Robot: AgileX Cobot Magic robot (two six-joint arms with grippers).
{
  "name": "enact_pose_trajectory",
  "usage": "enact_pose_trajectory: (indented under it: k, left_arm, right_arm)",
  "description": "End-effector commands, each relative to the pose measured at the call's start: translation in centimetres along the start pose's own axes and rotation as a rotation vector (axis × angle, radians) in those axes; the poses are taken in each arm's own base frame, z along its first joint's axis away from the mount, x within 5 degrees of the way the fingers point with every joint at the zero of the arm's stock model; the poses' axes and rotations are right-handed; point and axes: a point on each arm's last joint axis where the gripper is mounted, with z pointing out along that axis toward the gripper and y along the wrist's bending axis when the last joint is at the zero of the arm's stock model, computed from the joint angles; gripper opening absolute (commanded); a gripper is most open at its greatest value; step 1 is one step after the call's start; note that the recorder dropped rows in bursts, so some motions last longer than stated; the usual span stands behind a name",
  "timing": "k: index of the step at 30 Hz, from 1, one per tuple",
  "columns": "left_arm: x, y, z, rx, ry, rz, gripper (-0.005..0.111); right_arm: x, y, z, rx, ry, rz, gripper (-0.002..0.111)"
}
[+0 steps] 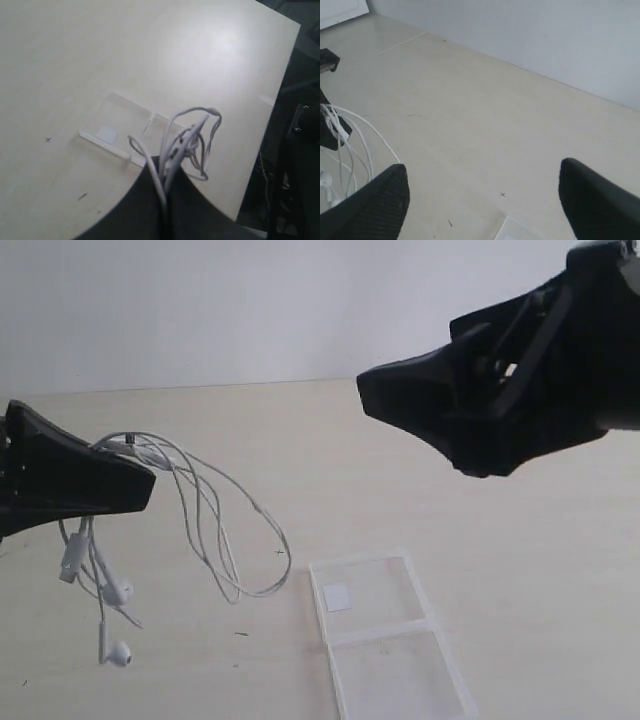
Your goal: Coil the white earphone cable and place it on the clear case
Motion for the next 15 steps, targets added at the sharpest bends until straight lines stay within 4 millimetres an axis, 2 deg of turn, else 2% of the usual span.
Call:
enact_pose_trajectory:
  k: [1,8,12,15]
  left_arm:
    - [-0.3,0.2,0.7,0.055,-0.005,-0.065,0.000]
    - [-0.5,0.5,1.8,0.130,-0.014,-0.104,0.000]
    - [-0.4,0.6,2.5,0.177,0.014,-0.116,0.000]
    - [-0.4,-0.1,3.3,0.225,0.032,-0.117,0.000]
  right_arm:
    - [1.8,-0.3,0.2,0.025,-0.010,0.040,0.078]
    - [5.0,-0.8,1.3,0.059,0.097,0.025,0.078]
    - [5.2,-0.8,1.3,0.066,0.112,0.062,0.075]
    - [4.8,-0.8,1.1,0.070,0.069,0.061,0.068]
